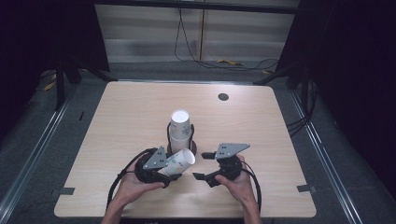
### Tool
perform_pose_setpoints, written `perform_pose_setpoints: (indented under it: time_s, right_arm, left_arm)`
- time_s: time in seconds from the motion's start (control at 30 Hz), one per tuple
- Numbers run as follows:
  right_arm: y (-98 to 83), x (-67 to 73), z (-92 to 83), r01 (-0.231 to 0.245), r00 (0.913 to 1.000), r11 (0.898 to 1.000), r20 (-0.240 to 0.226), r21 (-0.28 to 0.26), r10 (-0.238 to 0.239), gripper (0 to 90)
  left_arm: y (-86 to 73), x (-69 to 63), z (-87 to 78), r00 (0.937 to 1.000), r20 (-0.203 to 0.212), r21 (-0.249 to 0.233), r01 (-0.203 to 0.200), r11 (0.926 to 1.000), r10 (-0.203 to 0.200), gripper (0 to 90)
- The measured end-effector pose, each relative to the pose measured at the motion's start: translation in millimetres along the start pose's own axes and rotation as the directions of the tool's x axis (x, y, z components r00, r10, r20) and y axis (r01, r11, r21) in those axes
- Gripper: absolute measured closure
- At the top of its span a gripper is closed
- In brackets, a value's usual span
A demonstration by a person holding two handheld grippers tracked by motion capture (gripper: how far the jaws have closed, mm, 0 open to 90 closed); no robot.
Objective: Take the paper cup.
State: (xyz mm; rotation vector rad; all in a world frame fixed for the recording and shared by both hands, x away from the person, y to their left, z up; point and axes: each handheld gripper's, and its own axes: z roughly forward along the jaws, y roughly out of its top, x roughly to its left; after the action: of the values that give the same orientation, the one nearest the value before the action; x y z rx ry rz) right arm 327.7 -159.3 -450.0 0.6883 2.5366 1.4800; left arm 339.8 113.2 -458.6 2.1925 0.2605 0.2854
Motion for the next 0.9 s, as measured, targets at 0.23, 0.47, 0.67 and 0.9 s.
perform_pose_setpoints:
  time_s: [0.23,0.47,0.67,0.9]
  right_arm:
    - [1.2,0.7,2.7,0.028,0.9995,0.999,-0.018,0.042,-0.027,23.7]
    - [5.9,1.5,7.7,0.057,0.9981,0.993,-0.028,0.099,-0.055,22.9]
    - [6.3,2.2,9.7,0.062,0.9974,0.988,-0.044,0.140,-0.056,18.8]
    - [10.6,2.1,11.9,0.086,0.9956,0.976,-0.053,0.199,-0.077,14.7]
  left_arm:
    - [0.6,-0.8,-1.7,0.9994,0.006,0.068,-0.033,0.9971,0.033,30.6]
    - [0.5,-2.7,4.1,0.9978,0.018,0.138,-0.066,0.9883,0.064,30.6]
    - [3.8,-3.6,4.6,0.9956,0.030,0.184,-0.093,0.9786,0.089,30.6]
    - [6.7,-3.2,4.3,0.9940,0.044,0.213,-0.108,0.9711,0.101,30.6]
